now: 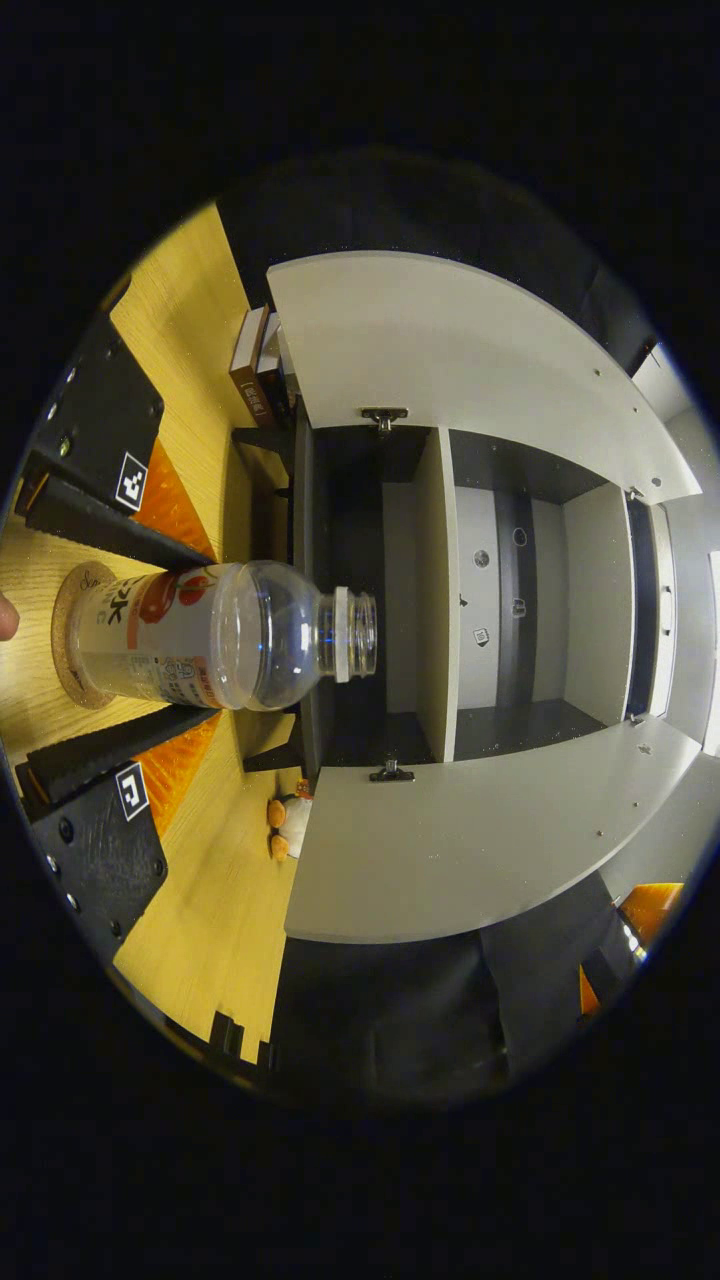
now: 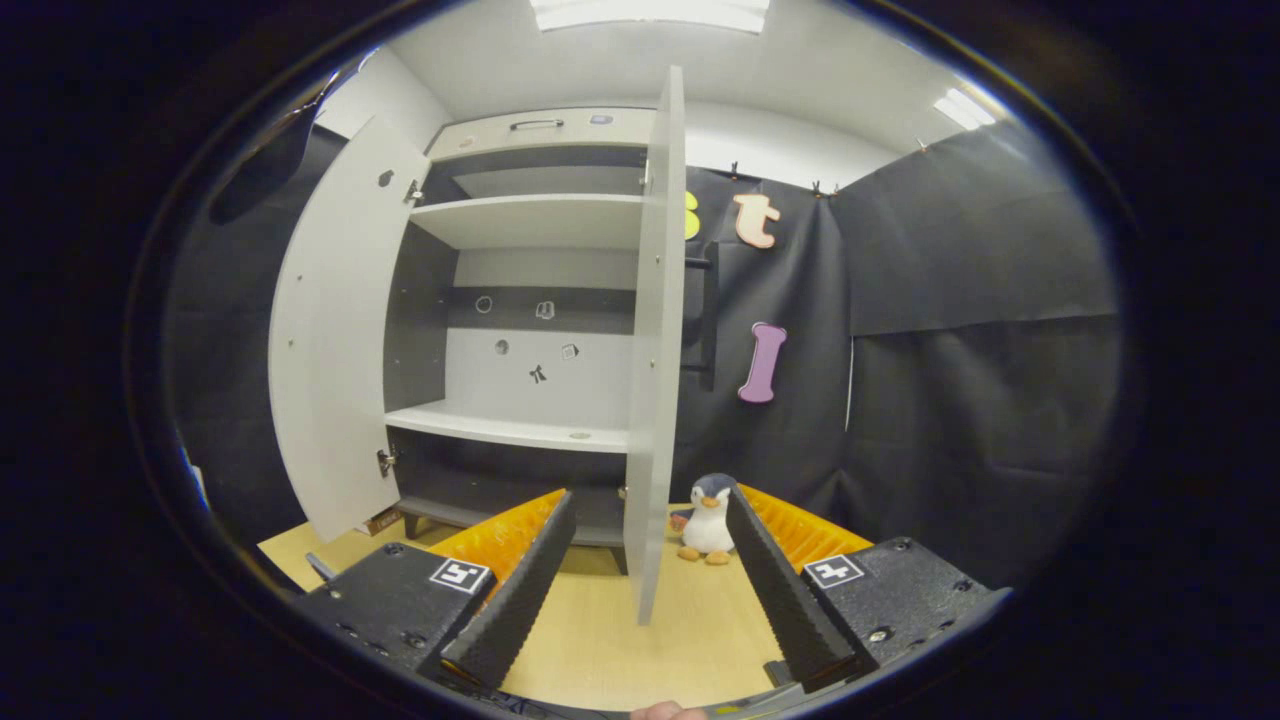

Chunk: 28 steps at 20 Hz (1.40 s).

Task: Grasp the bottle in the cabinet with the left hand and place it on the coaster, then close the right door with the right hand and the left door with the left hand.

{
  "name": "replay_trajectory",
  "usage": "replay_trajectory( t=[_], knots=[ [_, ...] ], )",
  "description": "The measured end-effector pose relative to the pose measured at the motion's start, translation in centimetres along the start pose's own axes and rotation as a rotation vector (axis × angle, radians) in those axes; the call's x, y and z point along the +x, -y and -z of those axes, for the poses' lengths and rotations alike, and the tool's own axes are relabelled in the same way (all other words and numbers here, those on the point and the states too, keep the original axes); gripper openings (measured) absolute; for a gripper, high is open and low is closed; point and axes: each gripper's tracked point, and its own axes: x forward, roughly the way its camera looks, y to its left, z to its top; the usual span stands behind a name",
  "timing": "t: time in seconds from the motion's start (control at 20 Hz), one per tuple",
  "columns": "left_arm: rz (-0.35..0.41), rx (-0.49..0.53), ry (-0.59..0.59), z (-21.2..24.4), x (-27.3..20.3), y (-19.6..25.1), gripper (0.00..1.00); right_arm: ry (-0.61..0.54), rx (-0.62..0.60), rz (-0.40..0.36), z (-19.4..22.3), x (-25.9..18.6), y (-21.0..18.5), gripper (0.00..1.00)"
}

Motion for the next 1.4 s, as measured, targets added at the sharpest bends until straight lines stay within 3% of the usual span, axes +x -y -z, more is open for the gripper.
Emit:
replay_trajectory(
  t=[0.1, 0.3, 0.55, 0.7, 0.75, 0.95, 1.0, 1.1, 1.15, 1.35, 1.4],
  knots=[
    [-0.002, -0.008, -0.005, 0.1, 0.0, 0.0, 0.77, -0.007, 0.000, -0.006, 0.3, 0.1, 0.0, 0.95],
    [-0.007, -0.028, -0.049, 1.1, -0.3, 0.0, 0.79, -0.017, -0.001, -0.015, 0.7, 0.3, 0.1, 0.99],
    [-0.002, -0.025, -0.058, -0.4, -1.5, -0.2, 0.93, -0.018, 0.016, -0.027, 1.0, 0.6, 0.0, 0.99],
    [-0.033, -0.017, -0.002, -4.3, -2.8, -1.4, 0.94, -0.013, 0.028, -0.041, 1.2, 0.8, -0.3, 0.95],
    [-0.037, -0.017, 0.019, -6.0, -3.0, -1.7, 0.94, -0.010, 0.029, -0.047, 1.2, 0.8, -0.5, 0.99],
    [-0.032, -0.032, 0.071, -13.3, -3.8, -3.3, 0.94, 0.014, 0.039, -0.079, 1.0, 1.4, -1.3, 0.99],
    [-0.033, -0.041, 0.072, -14.8, -3.9, -3.9, 0.94, 0.016, 0.045, -0.093, 1.1, 1.6, -1.7, 0.95],
    [-0.032, -0.058, 0.074, -17.9, -3.8, -5.2, 0.94, 0.017, 0.049, -0.119, 1.2, 1.9, -2.6, 0.99],
    [-0.047, -0.057, 0.068, -19.1, -3.7, -6.1, 0.94, 0.022, 0.050, -0.133, 1.1, 2.0, -3.1, 0.95],
    [-0.112, -0.035, 0.087, -22.9, -4.1, -9.5, 0.90, 0.039, 0.051, -0.182, 0.2, 2.4, -4.8, 0.99],
    [-0.132, -0.020, 0.088, -23.5, -4.4, -10.3, 0.94, 0.040, 0.046, -0.187, -0.1, 2.6, -5.1, 0.99]
  ],
)
